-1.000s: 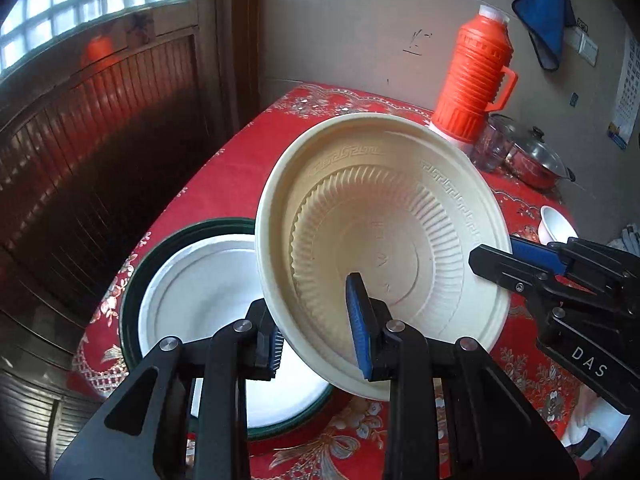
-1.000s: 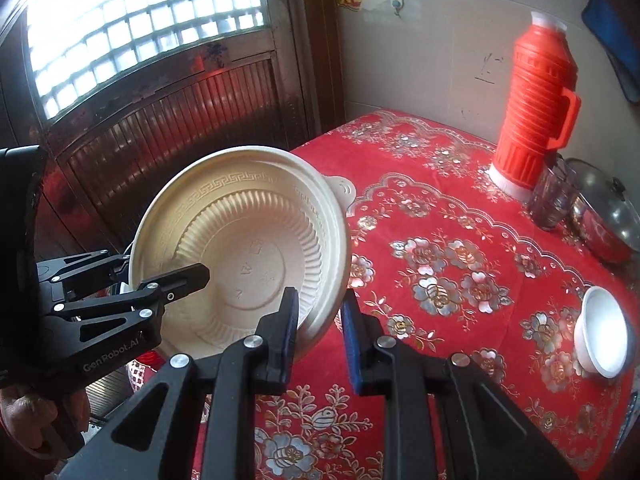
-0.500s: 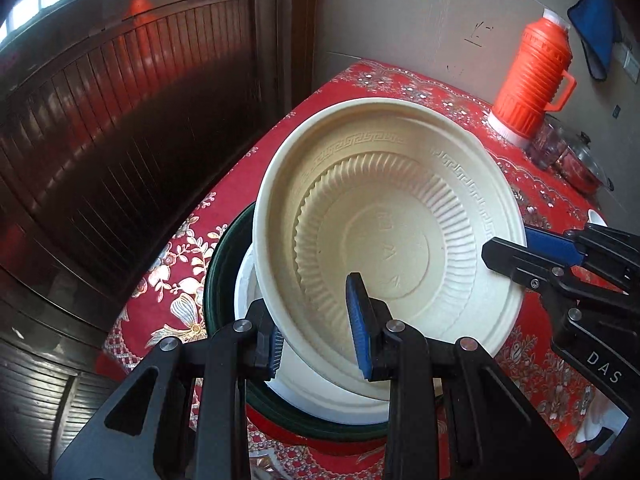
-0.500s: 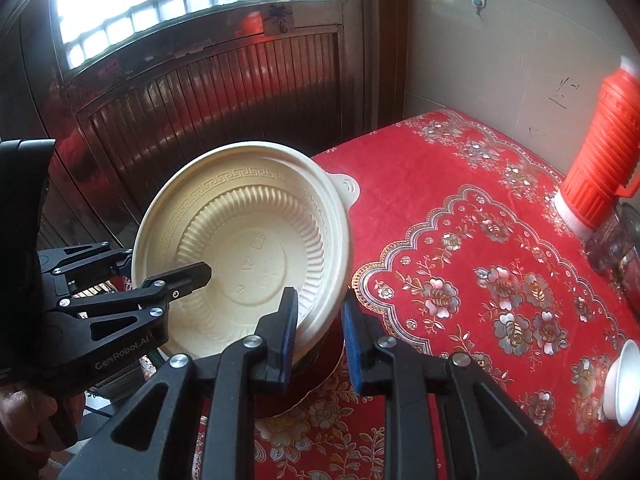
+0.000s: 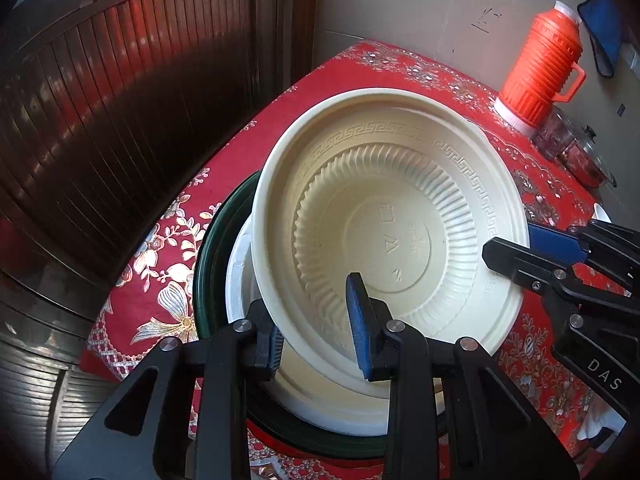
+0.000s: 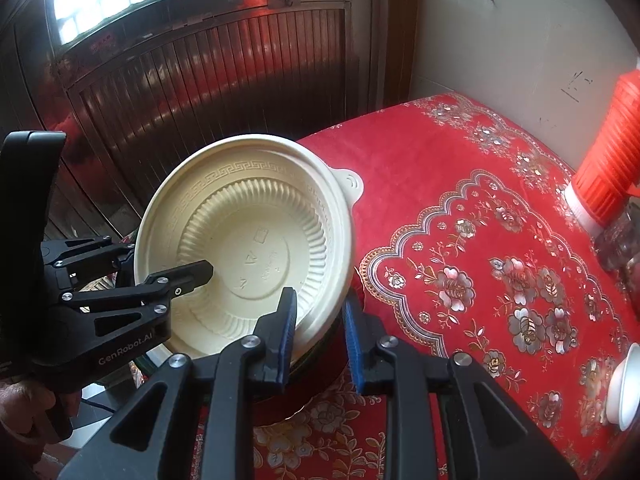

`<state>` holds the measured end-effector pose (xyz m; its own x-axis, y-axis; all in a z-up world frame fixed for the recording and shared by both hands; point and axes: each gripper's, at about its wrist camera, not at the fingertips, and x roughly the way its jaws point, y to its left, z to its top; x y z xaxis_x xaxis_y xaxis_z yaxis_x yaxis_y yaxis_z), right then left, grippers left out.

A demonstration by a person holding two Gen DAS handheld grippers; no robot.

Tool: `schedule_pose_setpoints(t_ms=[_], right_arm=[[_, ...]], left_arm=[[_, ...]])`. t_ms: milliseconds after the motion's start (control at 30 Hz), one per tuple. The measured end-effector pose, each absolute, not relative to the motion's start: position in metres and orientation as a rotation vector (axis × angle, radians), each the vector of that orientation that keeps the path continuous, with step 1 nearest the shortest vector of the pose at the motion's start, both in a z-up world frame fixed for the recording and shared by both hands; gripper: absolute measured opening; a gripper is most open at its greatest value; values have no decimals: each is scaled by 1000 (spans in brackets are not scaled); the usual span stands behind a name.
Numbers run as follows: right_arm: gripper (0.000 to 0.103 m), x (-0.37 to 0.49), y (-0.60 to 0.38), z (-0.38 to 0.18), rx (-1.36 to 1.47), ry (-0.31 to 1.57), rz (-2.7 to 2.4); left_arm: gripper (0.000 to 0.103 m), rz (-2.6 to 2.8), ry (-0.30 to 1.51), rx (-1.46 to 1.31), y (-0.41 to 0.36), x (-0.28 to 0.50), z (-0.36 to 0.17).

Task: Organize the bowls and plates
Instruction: 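Lower the beige bowl into the white bowl and open the left gripper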

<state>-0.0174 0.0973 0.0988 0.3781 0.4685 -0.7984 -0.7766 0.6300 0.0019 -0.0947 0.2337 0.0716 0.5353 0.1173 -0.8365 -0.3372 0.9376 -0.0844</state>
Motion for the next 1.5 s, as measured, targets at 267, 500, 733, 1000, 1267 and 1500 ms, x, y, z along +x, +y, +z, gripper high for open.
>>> schedule_pose_setpoints(t_ms=[267, 500, 733, 1000, 1267, 1500], right_arm=[[26, -17, 101, 101, -409, 867, 823], [28, -18, 96, 101, -381, 878, 850], [30, -20, 93, 103, -372, 879, 864], [33, -19, 86, 107, -346, 877, 867], [43, -20, 81, 107, -328, 875, 863], [43, -23, 76, 107, -324, 865, 855]], left_arm=[[28, 246, 993, -270, 238, -92, 73], [32, 235, 995, -290, 241, -93, 77], [45, 234, 974, -307, 244, -98, 86], [57, 249, 930, -306, 249, -104, 98], [60, 267, 867, -281, 244, -110, 113], [60, 229, 864, -245, 218, -98, 108]])
